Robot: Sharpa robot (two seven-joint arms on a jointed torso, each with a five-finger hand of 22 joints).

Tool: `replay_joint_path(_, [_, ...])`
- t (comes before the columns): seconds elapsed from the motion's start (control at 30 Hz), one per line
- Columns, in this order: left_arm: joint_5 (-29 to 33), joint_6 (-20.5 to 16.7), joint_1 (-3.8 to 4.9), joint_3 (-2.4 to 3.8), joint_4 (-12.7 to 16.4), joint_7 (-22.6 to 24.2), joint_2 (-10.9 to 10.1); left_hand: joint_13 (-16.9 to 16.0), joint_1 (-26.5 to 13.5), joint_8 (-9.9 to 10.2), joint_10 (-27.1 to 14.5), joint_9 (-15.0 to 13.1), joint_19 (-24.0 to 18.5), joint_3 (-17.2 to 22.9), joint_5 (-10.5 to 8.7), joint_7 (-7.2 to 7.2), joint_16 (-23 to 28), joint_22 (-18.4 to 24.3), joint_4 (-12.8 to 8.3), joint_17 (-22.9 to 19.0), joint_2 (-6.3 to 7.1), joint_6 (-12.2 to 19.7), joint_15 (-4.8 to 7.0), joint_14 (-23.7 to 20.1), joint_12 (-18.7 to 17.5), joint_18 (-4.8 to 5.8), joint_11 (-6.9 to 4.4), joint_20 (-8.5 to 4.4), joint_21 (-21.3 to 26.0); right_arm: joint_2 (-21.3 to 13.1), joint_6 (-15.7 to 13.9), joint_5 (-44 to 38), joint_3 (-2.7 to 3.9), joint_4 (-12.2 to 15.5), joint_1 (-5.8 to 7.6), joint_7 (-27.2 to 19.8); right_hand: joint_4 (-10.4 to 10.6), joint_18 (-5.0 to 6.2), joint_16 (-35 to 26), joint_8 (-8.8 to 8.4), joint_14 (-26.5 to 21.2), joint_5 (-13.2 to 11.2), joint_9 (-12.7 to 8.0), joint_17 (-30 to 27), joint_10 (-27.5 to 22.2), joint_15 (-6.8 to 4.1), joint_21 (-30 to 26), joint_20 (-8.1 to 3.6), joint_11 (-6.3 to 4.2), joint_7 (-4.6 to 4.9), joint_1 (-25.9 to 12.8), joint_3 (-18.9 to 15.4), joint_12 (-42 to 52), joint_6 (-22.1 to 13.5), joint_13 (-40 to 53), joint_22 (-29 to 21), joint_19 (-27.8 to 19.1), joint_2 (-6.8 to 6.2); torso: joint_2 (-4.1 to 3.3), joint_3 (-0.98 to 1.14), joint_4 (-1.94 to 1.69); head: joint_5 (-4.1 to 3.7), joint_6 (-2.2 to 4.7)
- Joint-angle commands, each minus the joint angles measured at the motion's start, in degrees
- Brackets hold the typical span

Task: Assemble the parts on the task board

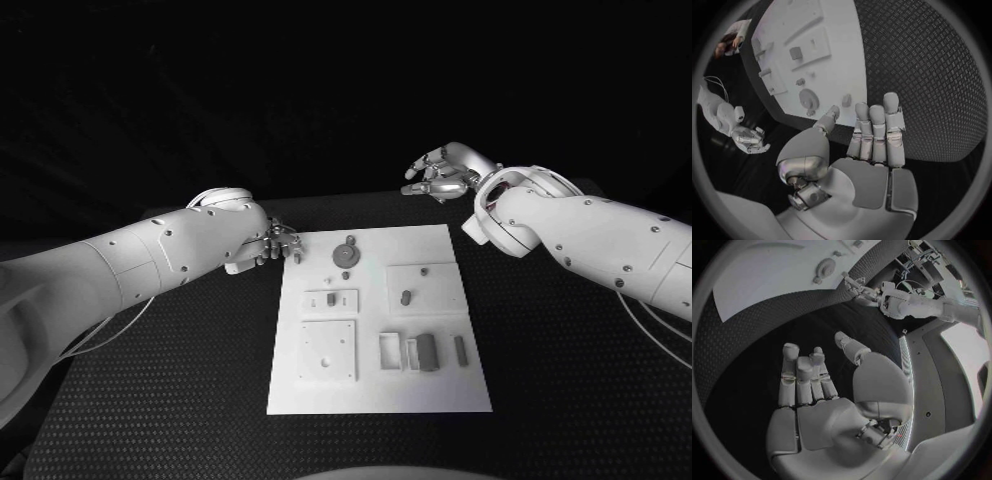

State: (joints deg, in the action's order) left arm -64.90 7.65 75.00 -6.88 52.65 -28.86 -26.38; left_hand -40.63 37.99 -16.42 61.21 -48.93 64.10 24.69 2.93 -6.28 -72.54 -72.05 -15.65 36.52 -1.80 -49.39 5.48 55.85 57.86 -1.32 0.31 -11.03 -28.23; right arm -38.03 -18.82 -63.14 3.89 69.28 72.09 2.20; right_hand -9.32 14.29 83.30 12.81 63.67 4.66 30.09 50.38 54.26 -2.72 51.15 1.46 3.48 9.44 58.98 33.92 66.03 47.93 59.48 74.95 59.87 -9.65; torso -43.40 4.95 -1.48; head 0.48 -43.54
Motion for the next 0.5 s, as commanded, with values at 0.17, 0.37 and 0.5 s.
replay_joint_path(0.17, [0.79,1.25,-0.29,-0.03,-0.40,1.41,0.59,0.07,-0.07,-0.02,0.10,0.44,0.29,0.08,0.01,-0.68,0.28,0.03,0.29,-0.12,-0.77,0.51,-0.23,0.27,-0.32,-1.13,0.19,0.25,0.47,0.05,0.53,-0.07,0.03,0.11,-0.03,-0.57,0.41,0.71,-0.31,-0.36,-0.55,-0.15,-0.08,-0.07,-0.30,-0.02,-0.22,-0.30,-0.07,0.39,-0.61,0.03,0.37,-0.17,-0.10,1.00,0.11,-0.14,0.05,0.00,0.02,-0.03,-0.07])
replay_joint_path(0.37, [0.80,1.49,-0.45,-0.04,-0.84,1.64,0.84,0.06,0.33,-0.22,0.18,0.94,0.36,0.20,0.01,-0.63,0.20,-0.11,-0.07,-0.20,-1.80,0.30,-0.22,0.29,-0.34,-1.12,0.14,0.27,0.58,0.06,0.55,-0.07,0.03,0.13,-0.03,-0.56,0.41,0.71,-0.31,-0.36,-0.55,-0.15,-0.09,-0.07,-0.30,-0.02,-0.22,-0.30,-0.07,0.39,-0.60,0.03,0.38,-0.17,-0.11,1.00,0.12,-0.13,0.06,0.00,0.00,-0.04,-0.11])
replay_joint_path(0.5, [0.80,1.55,-0.48,-0.07,-0.96,1.69,0.92,0.05,0.60,-0.29,0.24,1.20,0.41,0.19,0.01,-0.61,0.16,-0.20,-0.37,-0.23,-2.16,0.26,-0.21,0.31,-0.33,-1.12,0.13,0.27,0.60,0.09,0.56,-0.07,0.03,0.11,-0.03,-0.56,0.41,0.71,-0.31,-0.36,-0.55,-0.15,-0.09,-0.07,-0.30,-0.02,-0.22,-0.30,-0.07,0.39,-0.60,0.03,0.38,-0.17,-0.11,1.00,0.12,-0.12,0.08,0.02,0.00,-0.10,-0.13])
